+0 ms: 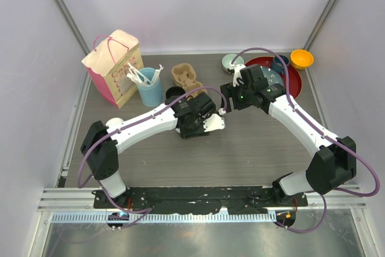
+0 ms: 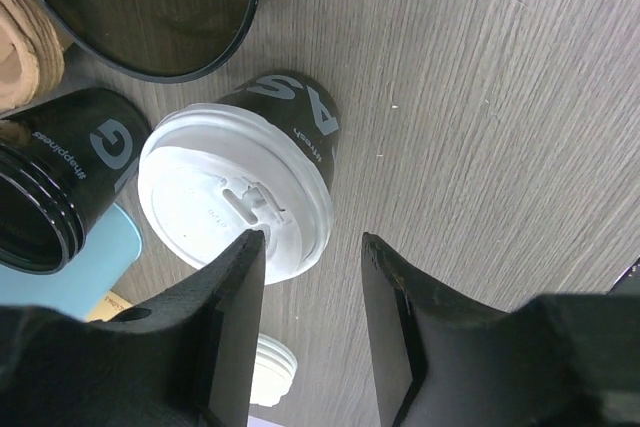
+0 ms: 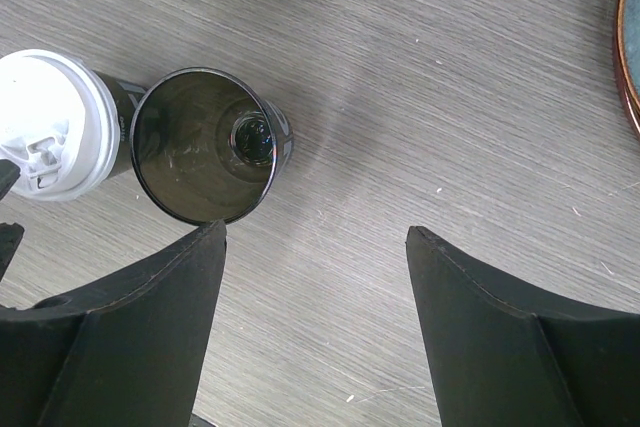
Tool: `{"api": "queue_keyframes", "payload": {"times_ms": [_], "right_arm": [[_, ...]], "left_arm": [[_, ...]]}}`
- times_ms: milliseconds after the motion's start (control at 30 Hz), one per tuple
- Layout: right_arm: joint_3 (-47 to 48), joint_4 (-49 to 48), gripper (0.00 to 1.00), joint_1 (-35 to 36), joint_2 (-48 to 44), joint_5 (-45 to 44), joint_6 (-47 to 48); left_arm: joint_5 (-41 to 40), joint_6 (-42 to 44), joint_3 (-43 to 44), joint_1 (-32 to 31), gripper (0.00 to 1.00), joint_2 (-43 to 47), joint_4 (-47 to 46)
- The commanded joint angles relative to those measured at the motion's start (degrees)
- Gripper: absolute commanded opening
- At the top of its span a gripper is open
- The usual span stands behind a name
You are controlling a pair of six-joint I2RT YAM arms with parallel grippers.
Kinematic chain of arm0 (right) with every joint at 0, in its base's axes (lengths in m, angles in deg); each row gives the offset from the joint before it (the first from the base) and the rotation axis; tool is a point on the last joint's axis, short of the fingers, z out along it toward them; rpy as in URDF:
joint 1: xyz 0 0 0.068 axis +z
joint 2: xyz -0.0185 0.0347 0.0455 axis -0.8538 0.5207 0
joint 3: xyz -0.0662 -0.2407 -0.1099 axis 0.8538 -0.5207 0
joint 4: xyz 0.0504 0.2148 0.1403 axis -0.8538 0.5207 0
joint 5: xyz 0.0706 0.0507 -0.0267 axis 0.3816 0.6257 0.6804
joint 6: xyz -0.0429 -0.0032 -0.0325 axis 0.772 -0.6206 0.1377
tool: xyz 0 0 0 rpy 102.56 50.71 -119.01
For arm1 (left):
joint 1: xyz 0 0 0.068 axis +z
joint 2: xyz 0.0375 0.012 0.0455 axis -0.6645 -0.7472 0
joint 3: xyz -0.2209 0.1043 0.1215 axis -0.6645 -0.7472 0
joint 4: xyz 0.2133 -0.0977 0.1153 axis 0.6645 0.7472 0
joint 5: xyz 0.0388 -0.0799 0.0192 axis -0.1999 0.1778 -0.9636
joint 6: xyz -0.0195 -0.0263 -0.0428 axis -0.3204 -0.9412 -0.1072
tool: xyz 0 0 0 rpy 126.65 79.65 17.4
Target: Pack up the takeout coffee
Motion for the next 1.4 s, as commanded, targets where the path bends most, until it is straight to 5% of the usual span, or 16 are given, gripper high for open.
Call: {"api": "queue_keyframes", "payload": {"times_ms": [0,167,233,300,333,367,433,600,733,1000,1367], "right_arm": [[1.3,0.2,0.79,-0.3,-1.0,0.6,0.4],[2.4,0.3,0.81,-0.2,-1.4,0.2,0.2],[2.7,-0.5,0.75,-0.2,-2.6,-0.2,-0.3],[2.3,-3.0,0.53,-0.2,-4.4,1.9,-0.6],[2.0,-4.1,0.42,-0.3,-4.8,3.0,-1.7],[1.6,-7.1,0.19,-0.2,-5.2,5.9,-2.8],[0.6,-9.9,0.01,0.6,-5.2,6.6,-5.7],[-1.5,-18.2,0.01,8.0,-4.0,7.1,-6.7],[-4.3,-29.9,0.01,13.3,-1.2,10.4,-9.4],[-0.4,-31.4,0.01,15.8,8.6,14.0,-11.8],[-1.1,-31.7,0.01,16.7,9.3,14.4,-12.6]], "left_arm": [[1.5,-1.1,2.6,0.3,0.48,3.6,0.7],[2.1,-2.6,3.9,0.8,0.52,6.1,0.3],[3.8,-4.5,4.2,1.5,0.47,7.9,-0.1],[5.7,-5.8,4.4,3.6,0.39,9.7,-0.5],[8.5,-7.2,4.5,4.6,0.2,10.5,-0.7],[10.0,-8.1,4.5,5.9,0.04,11.1,-0.9],[12.7,-10.3,4.0,11.1,0.0,12.7,-2.7],[21.0,-16.1,-3.0,22.1,0.0,16.2,-9.7],[24.7,-18.5,-11.3,23.5,0.0,20.4,-16.3],[31.8,-26.7,-17.7,25.0,0.0,22.6,-25.7],[36.3,-32.9,-20.1,29.5,0.0,19.1,-29.5]]}}
